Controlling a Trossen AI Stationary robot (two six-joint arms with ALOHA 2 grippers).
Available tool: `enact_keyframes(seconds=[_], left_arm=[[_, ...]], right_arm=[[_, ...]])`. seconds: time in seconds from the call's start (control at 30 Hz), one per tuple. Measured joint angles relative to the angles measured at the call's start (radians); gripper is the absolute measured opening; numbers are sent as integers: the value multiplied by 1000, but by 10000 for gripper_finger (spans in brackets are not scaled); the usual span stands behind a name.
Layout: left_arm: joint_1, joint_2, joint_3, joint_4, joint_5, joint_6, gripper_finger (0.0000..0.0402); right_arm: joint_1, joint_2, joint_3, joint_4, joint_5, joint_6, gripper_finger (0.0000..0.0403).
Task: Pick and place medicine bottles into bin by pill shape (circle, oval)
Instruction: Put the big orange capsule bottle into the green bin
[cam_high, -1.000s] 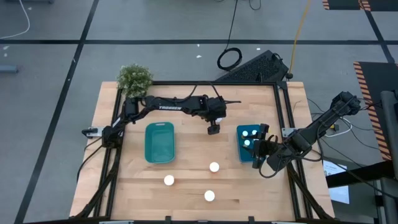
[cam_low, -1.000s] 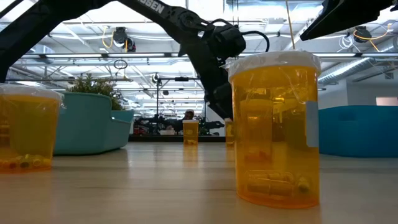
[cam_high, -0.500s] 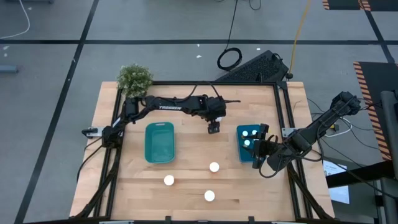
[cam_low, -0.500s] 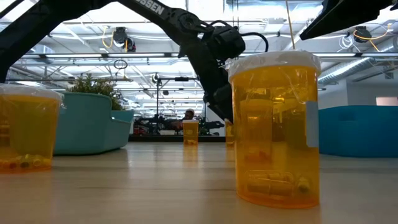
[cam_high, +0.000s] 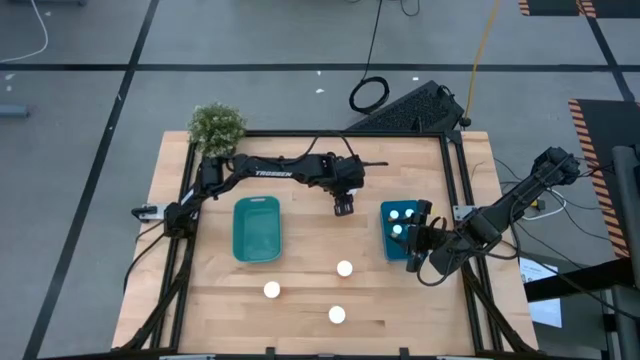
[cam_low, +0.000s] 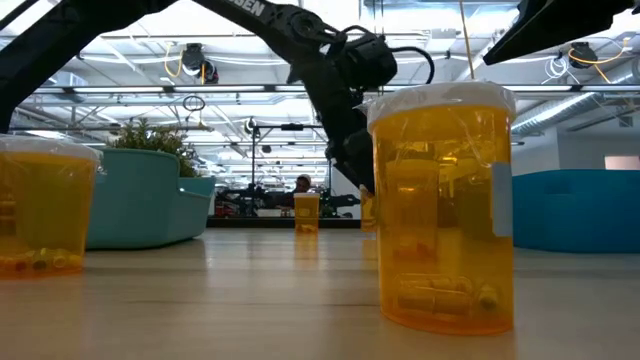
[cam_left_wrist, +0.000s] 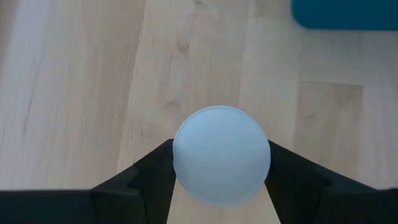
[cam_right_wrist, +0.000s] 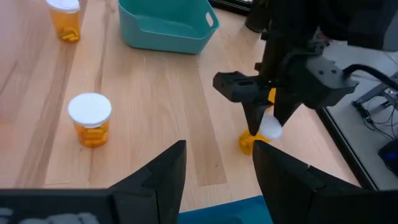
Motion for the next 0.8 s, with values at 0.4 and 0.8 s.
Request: enact_keyframes(seconds=[0.4,0.8], left_arm=[[-54,-151,89,-266,0,0,227],[-163,-461,89,-509,-107,-61,227]], right_arm=[[14,0,0,7,-2,12,180],[18,0,0,29,-6,15,180]])
